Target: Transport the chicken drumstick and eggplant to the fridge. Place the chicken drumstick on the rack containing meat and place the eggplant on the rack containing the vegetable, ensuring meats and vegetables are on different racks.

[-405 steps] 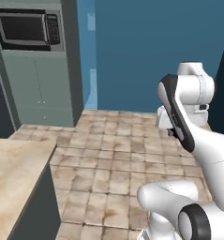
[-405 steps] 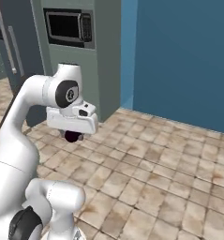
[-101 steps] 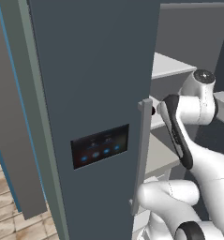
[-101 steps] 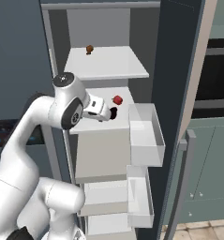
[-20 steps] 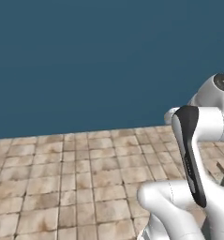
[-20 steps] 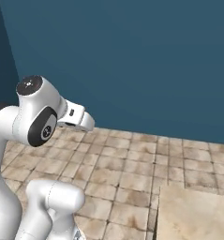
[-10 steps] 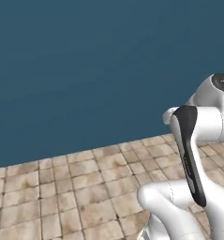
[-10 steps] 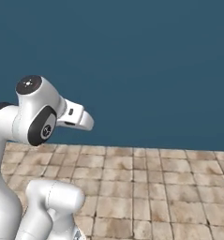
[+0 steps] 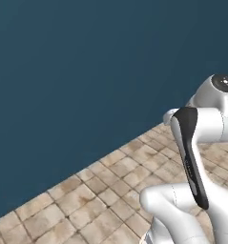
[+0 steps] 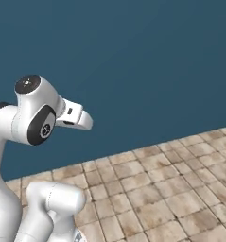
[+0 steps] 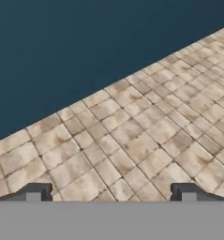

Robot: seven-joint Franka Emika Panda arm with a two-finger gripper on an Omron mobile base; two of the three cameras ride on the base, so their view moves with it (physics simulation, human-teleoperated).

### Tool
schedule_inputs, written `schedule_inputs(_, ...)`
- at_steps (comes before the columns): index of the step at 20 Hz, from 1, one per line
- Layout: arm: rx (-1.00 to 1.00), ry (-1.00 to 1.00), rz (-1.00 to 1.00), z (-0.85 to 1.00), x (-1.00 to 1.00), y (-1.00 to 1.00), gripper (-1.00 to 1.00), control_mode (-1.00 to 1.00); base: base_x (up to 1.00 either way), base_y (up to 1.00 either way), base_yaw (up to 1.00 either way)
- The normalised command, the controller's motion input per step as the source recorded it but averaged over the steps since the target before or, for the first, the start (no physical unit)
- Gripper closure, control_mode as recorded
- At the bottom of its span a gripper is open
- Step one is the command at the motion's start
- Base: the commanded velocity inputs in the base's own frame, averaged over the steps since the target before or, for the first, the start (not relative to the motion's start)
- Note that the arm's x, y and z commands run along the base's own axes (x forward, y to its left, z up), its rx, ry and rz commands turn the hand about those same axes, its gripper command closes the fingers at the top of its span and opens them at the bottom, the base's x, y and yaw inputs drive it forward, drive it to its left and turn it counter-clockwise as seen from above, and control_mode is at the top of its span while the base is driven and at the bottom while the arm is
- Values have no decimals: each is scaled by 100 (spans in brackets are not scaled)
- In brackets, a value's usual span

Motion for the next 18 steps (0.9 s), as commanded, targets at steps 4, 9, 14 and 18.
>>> schedule_inputs(4, 0, 0, 0, 0, 0, 0, -100, 100, 78, 30, -79)
schedule_inputs(9, 0, 0, 0, 0, 0, 0, -100, 100, 75, 52, -82)
schedule_inputs(14, 0, 0, 0, 0, 0, 0, -100, 100, 73, 51, -83)
schedule_inputs(18, 0, 0, 0, 0, 0, 0, -100, 100, 83, 58, -80)
